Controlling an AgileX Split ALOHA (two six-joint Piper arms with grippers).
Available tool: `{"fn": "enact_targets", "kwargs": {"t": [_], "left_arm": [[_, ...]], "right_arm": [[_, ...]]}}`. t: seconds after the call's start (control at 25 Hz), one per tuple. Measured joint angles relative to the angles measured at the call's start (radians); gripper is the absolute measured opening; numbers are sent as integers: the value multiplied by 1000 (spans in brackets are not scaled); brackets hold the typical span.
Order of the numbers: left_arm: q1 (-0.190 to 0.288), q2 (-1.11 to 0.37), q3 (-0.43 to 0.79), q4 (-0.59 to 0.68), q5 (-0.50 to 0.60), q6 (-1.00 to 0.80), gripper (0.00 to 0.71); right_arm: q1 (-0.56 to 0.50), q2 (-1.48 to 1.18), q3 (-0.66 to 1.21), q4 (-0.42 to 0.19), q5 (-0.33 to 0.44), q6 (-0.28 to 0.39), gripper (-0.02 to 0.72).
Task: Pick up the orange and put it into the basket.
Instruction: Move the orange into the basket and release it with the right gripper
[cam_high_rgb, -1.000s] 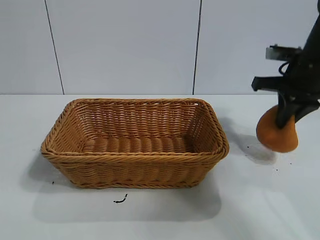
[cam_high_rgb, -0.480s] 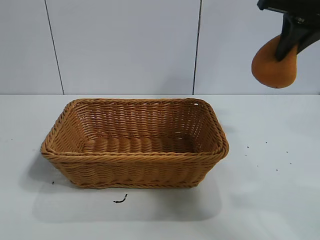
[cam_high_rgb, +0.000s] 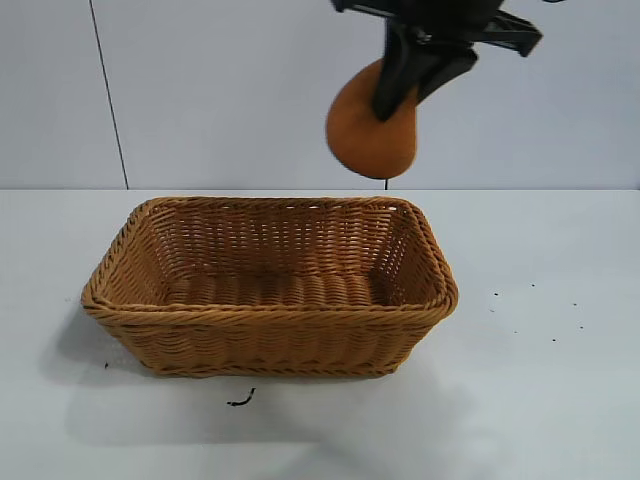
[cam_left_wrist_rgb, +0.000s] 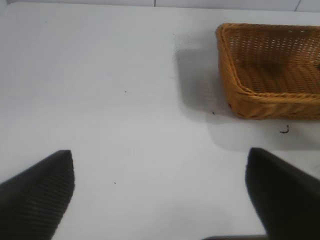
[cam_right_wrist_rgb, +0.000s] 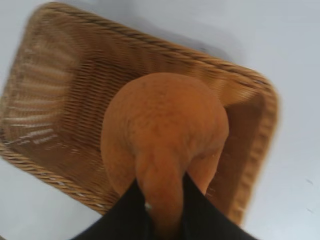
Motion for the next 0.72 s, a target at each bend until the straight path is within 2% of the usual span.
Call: {"fn": "enact_targets", "kwargs": {"t": [0.16, 0.36, 0.64, 0.72], "left_arm": [[0, 0, 0, 0, 0, 0, 667], [0, 0, 0, 0, 0, 0, 667], [0, 0, 0, 0, 0, 0, 667], [0, 0, 0, 0, 0, 0, 667]], "right_arm": [[68, 85, 0, -9, -48, 18, 31], [88, 213, 0, -16, -109, 30, 31], [88, 331, 0, -25, -129, 37, 31], [88, 331, -4, -26, -131, 37, 81]]}}
